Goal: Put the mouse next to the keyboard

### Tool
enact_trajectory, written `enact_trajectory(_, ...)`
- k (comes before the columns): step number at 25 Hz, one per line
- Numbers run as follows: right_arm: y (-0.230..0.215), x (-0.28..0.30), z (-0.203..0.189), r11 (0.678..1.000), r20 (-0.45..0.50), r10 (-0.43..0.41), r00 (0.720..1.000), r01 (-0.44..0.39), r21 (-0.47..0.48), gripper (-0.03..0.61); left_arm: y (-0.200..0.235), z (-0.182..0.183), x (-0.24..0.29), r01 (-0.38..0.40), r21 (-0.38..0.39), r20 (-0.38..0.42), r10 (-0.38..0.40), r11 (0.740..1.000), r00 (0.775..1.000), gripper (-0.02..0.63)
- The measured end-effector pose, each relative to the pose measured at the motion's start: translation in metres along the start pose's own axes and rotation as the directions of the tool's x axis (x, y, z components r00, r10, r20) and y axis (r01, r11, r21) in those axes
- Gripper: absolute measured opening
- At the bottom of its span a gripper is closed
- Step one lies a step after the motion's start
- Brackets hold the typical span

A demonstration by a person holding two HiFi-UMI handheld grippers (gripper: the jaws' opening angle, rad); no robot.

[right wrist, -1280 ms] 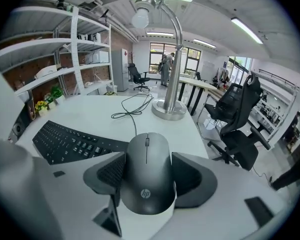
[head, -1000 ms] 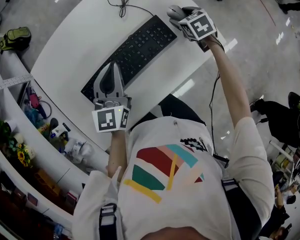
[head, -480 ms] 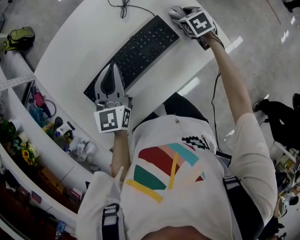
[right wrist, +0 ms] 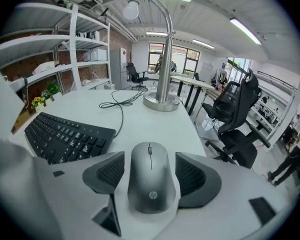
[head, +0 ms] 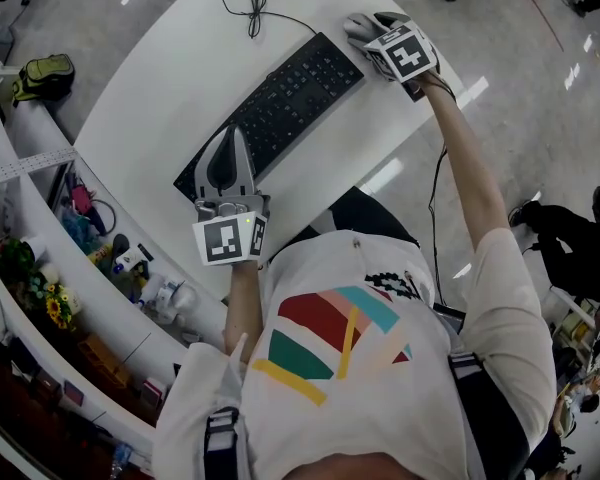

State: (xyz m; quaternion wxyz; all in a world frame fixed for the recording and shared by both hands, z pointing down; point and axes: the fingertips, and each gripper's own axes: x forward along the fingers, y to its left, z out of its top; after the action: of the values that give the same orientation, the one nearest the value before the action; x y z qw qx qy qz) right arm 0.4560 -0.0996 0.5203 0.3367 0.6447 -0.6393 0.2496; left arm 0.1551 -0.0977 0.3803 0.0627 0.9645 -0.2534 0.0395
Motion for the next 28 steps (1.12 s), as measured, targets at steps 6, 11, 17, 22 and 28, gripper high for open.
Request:
enact_trajectory(6, 0.027, -0.043, 0.040, 1.000, 0.125, 0.021, 0.992, -0.022, 0.001, 0.302, 0.005, 0.003, -0.014, 0.008, -0.004, 0.012, -0.008, 1.000, 1.000, 0.044)
enact_trajectory(11, 0.104, -0.091, 0.073, 0.997, 0.278, 0.076, 0.957, -0.069, -0.036, 0.301, 0.010, 0.009, -0.036, 0.005, 0.001, 0.043, -0.005, 1.000, 0.999, 0.044)
enact_trajectory(17, 0.191, -0.148, 0.113, 0.989, 0.481, 0.054, 0.875, -0.113, 0.095, 0.012, 0.041, 0.036, -0.073, -0.082, 0.011, 0.090, 0.081, 0.997, 0.993, 0.044)
enact_trajectory(22, 0.276, -0.168, 0.136, 0.955, 0.567, 0.175, 0.805, -0.279, 0.102, 0.012, 0.066, 0.051, -0.097, -0.141, 0.018, 0.125, 0.138, 0.990, 0.983, 0.044)
enact_trajectory(28, 0.327, -0.177, 0.142, 0.965, 0.554, 0.243, 0.797, -0.257, -0.053, 0.012, 0.078, 0.052, -0.118, -0.169, 0.019, 0.141, 0.165, 0.985, 0.976, 0.044)
